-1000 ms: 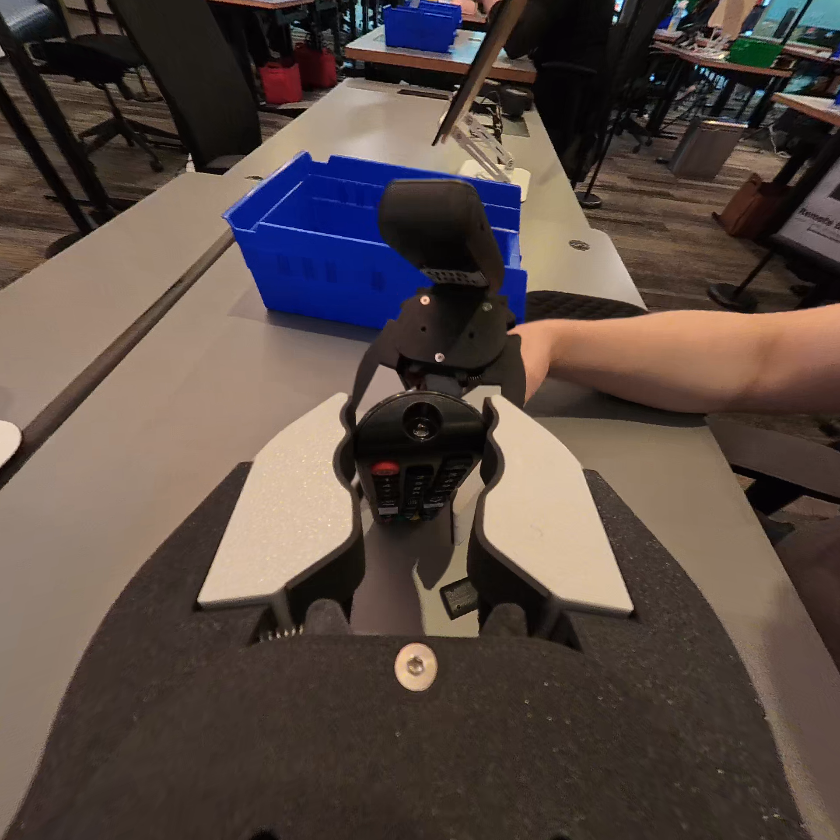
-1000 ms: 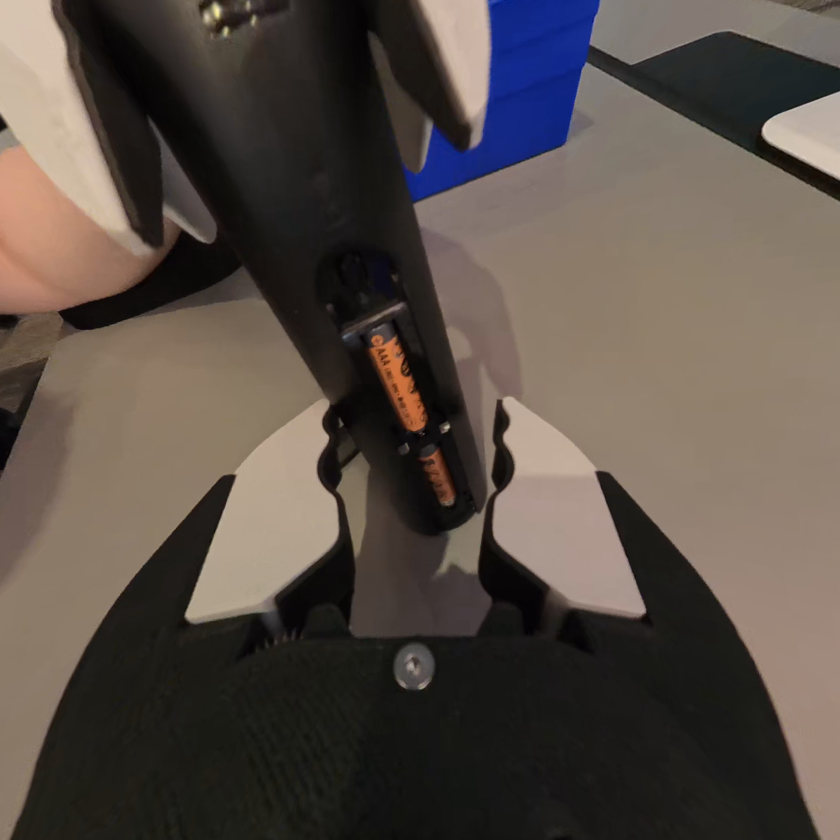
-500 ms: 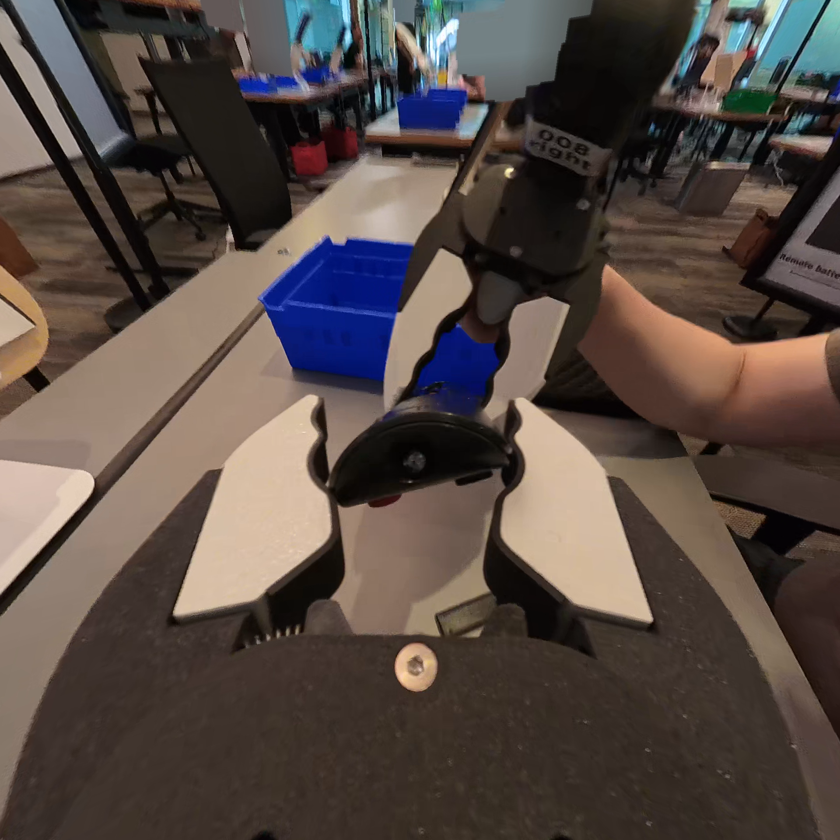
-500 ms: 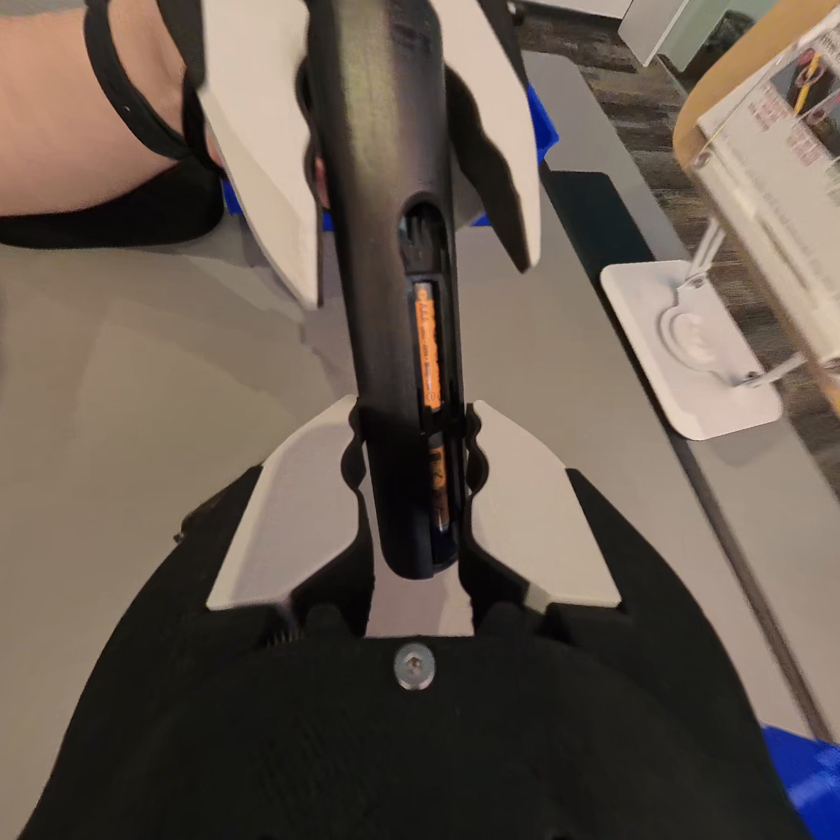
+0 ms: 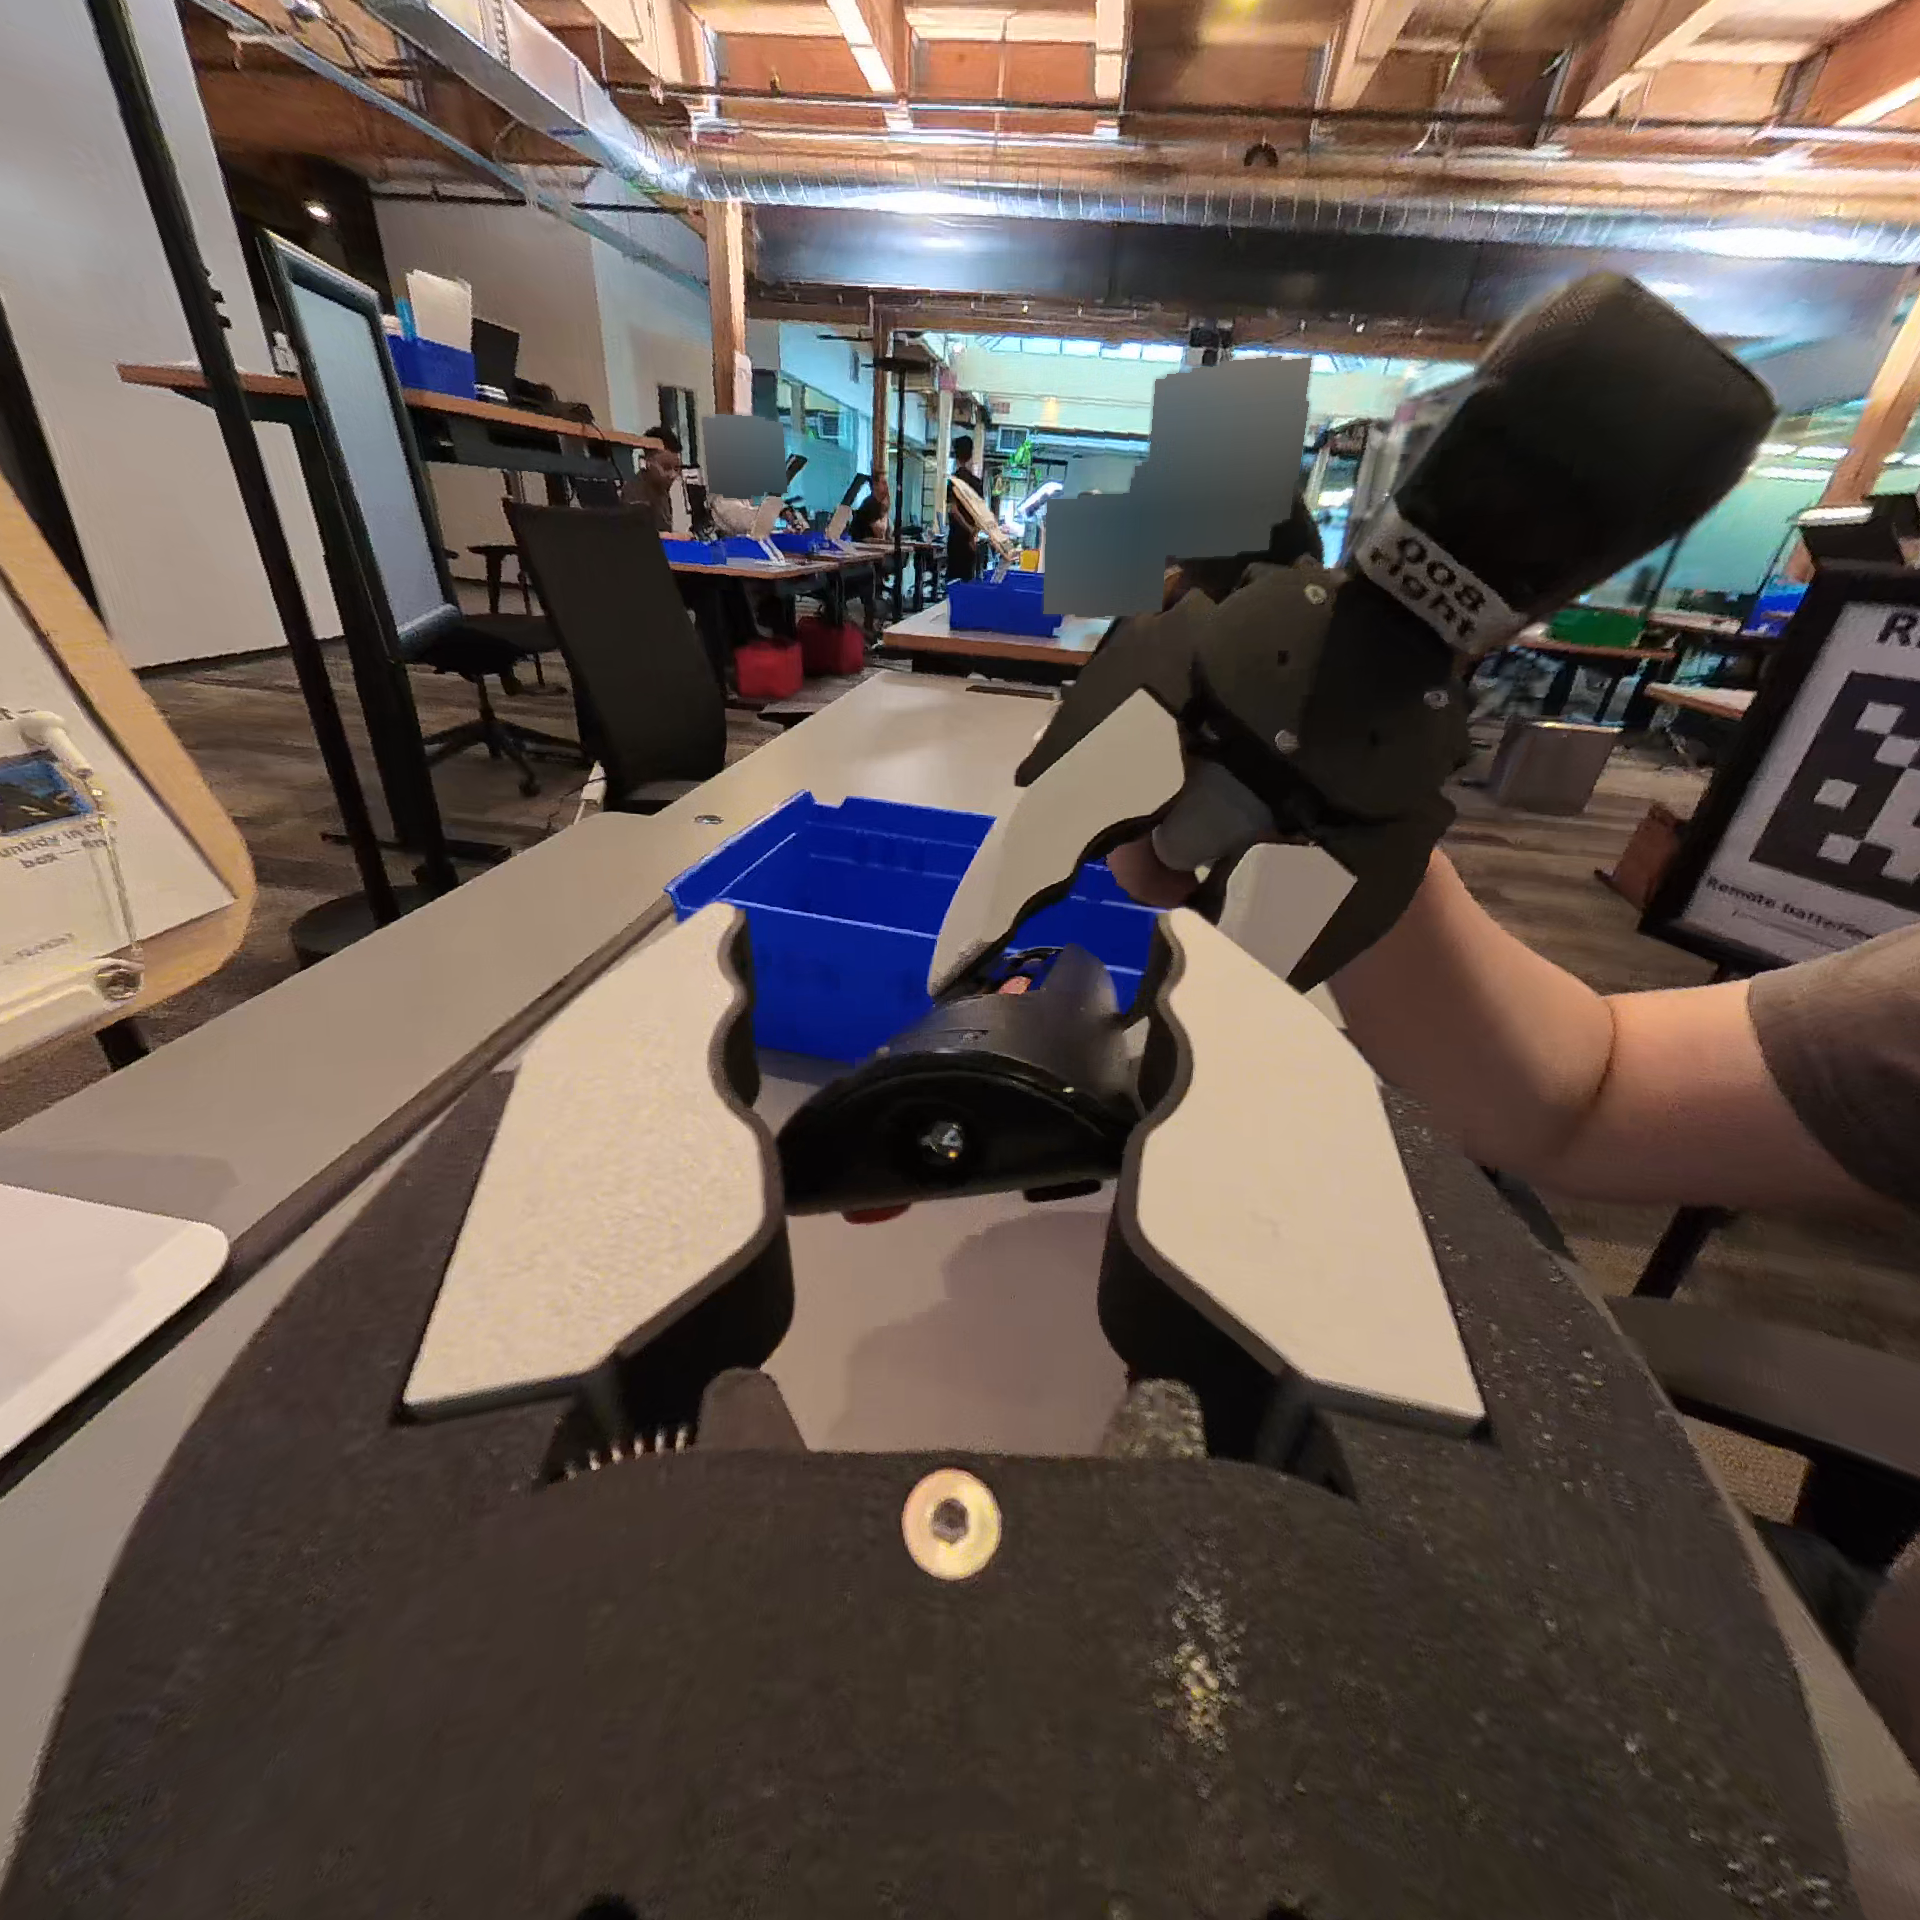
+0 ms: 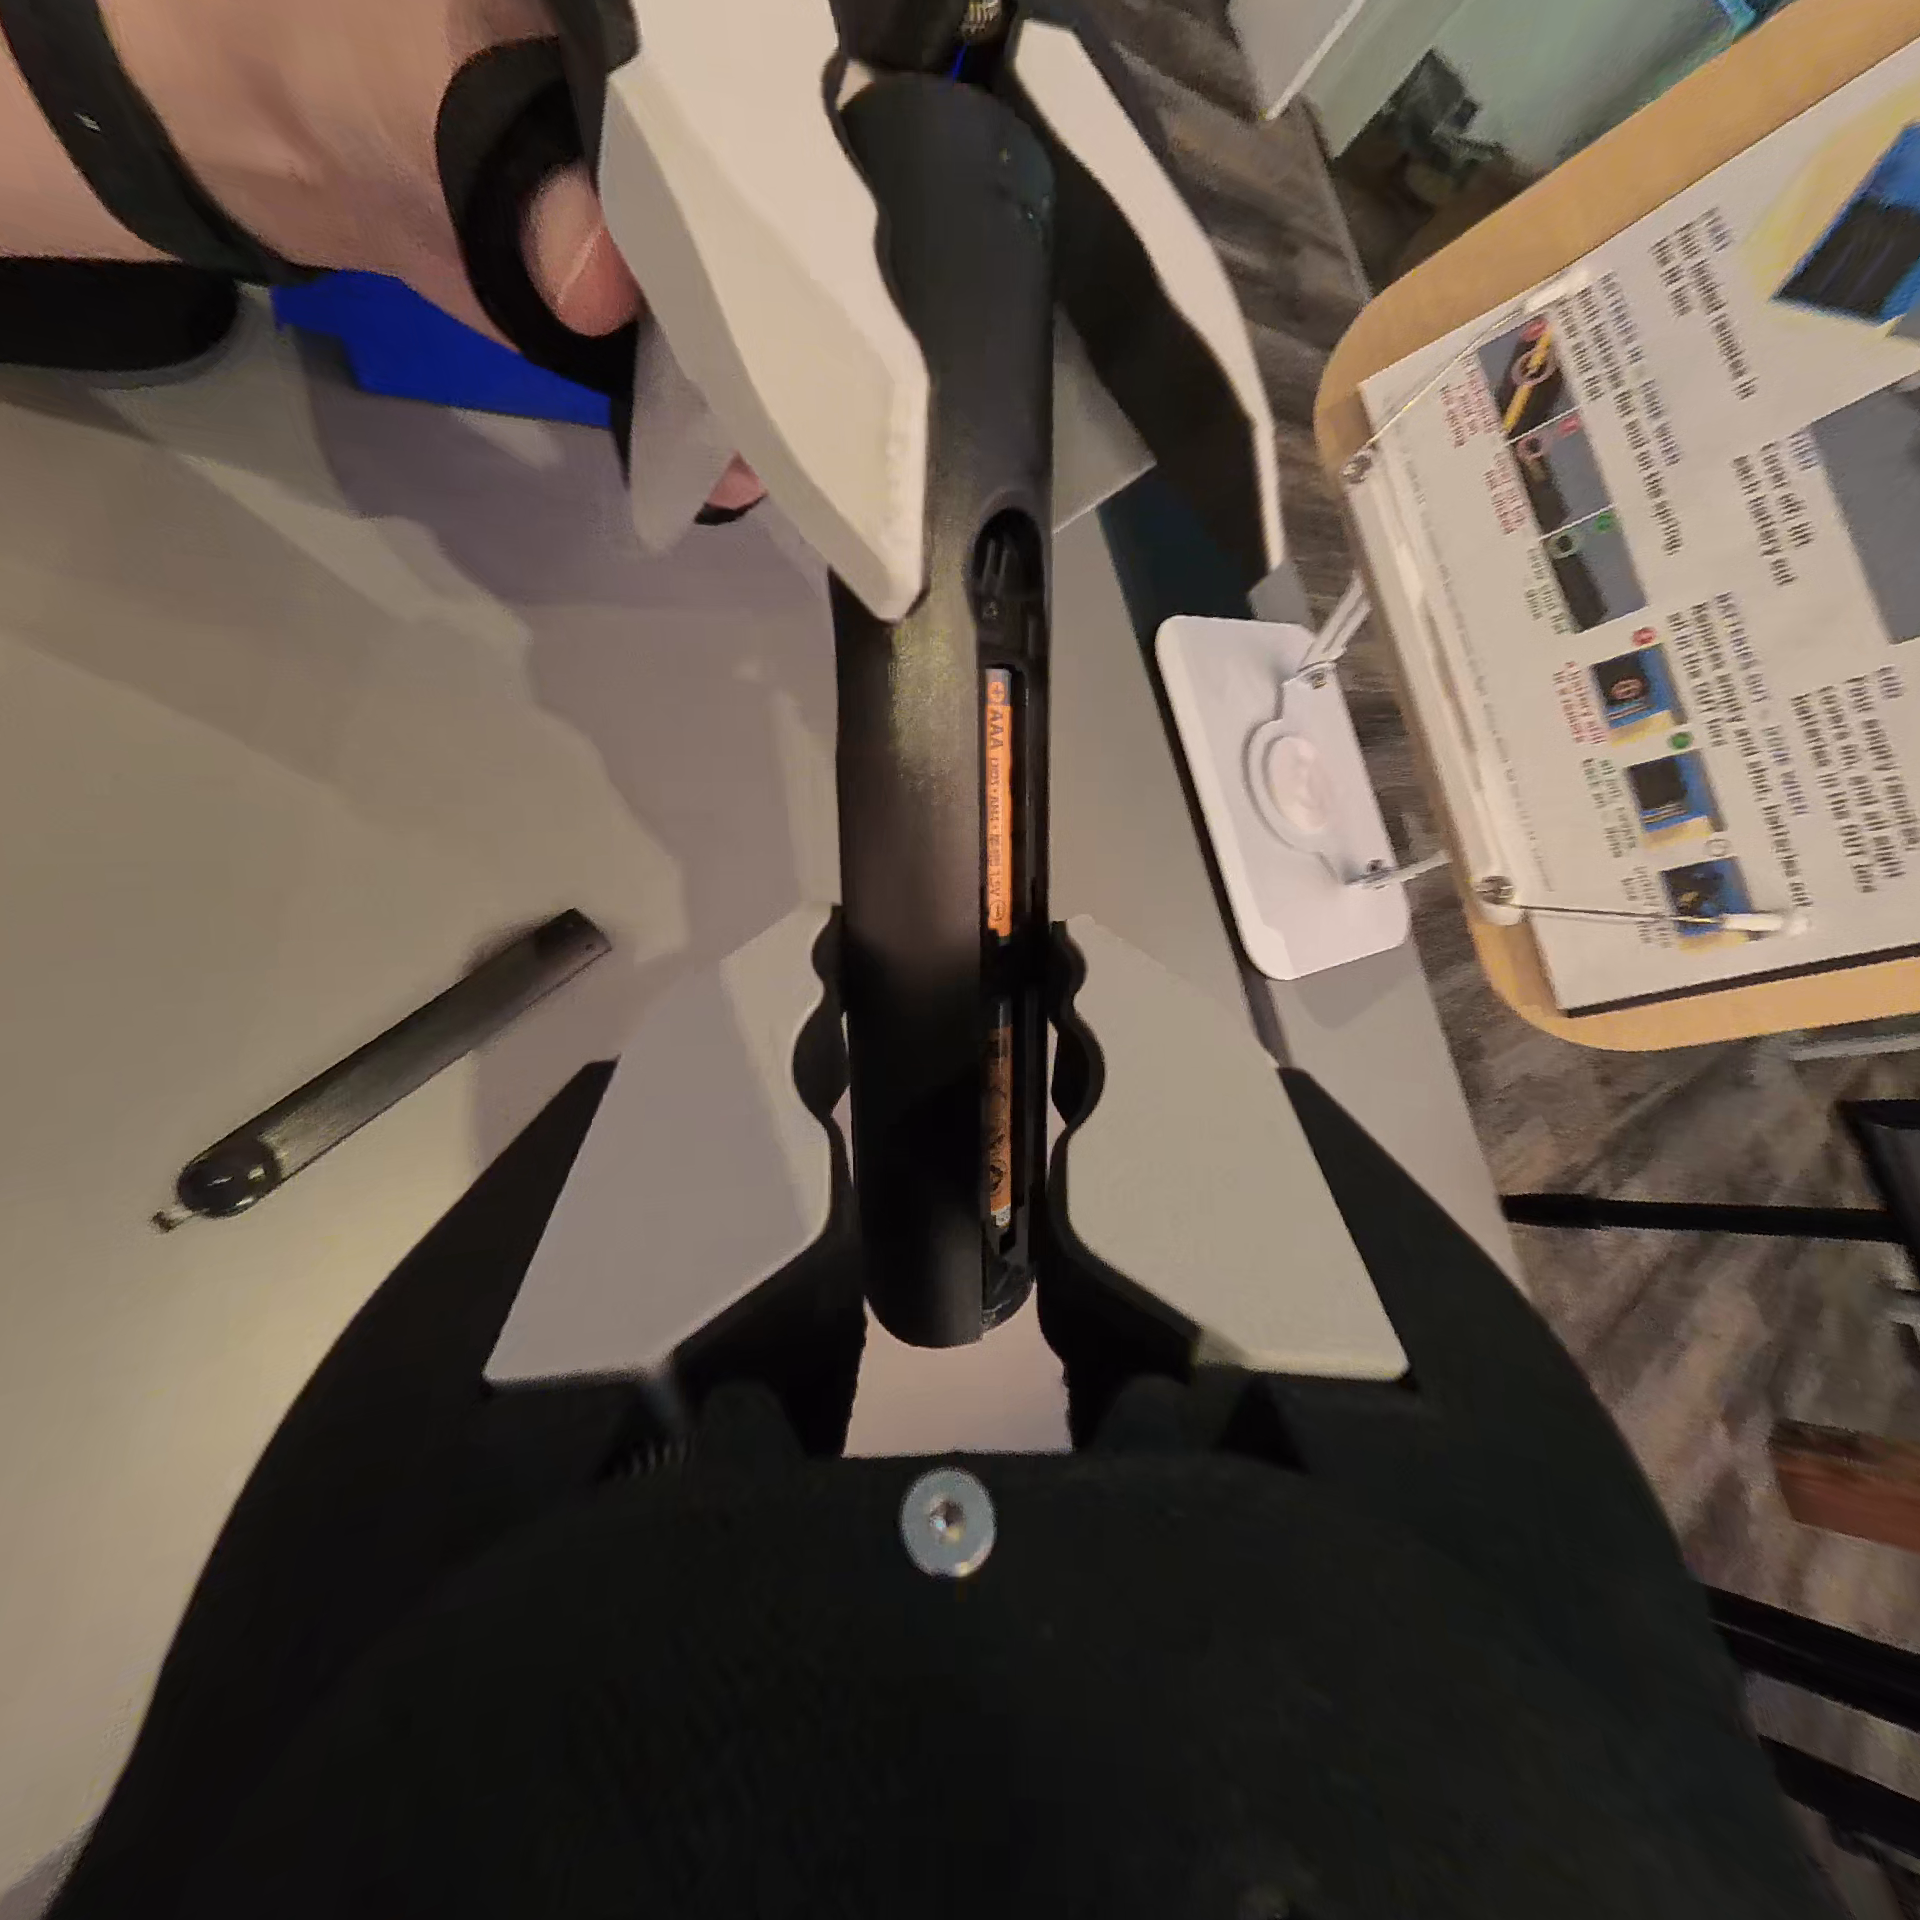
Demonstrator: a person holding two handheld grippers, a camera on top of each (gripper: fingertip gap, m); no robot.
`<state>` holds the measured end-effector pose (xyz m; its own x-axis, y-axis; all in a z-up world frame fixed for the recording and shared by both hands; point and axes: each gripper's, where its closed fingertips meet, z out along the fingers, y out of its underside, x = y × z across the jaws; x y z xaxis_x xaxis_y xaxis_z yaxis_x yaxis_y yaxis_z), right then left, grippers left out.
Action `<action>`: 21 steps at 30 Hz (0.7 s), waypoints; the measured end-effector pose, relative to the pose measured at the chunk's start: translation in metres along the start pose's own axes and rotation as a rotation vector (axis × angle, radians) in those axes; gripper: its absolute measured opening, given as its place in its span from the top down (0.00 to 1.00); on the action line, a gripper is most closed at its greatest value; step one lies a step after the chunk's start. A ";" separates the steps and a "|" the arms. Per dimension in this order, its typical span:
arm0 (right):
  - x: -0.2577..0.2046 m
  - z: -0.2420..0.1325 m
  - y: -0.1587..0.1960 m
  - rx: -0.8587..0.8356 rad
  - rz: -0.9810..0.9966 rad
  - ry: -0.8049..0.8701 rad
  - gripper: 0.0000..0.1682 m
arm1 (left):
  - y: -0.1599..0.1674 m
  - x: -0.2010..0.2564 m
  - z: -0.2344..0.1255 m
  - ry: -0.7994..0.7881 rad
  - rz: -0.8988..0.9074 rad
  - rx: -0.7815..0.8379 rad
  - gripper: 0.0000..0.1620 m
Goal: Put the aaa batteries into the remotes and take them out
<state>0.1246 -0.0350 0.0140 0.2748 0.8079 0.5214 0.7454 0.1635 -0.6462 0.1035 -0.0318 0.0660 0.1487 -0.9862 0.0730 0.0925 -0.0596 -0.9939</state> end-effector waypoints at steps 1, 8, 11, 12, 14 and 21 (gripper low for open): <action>0.002 0.001 -0.002 0.004 -0.016 0.030 0.79 | -0.001 0.001 0.000 0.010 -0.019 0.007 0.55; 0.006 -0.006 -0.020 0.098 -0.022 0.104 0.79 | -0.013 0.001 -0.007 0.014 -0.016 0.068 0.51; 0.005 -0.013 -0.030 0.163 0.006 0.091 0.81 | -0.027 0.008 -0.012 0.044 0.025 0.176 0.52; 0.006 -0.016 -0.033 0.183 0.000 0.100 0.82 | -0.027 0.009 -0.013 0.047 0.024 0.181 0.52; 0.007 -0.020 -0.036 0.203 -0.026 0.128 0.84 | -0.024 0.007 -0.011 0.028 0.024 0.149 0.53; 0.015 -0.019 -0.031 0.226 -0.126 0.231 0.87 | -0.023 0.004 -0.008 0.045 -0.108 0.162 0.63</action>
<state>0.1168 -0.0388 0.0521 0.3385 0.6277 0.7010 0.6363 0.3961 -0.6620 0.0942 -0.0356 0.0881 0.0852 -0.9815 0.1712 0.2630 -0.1435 -0.9541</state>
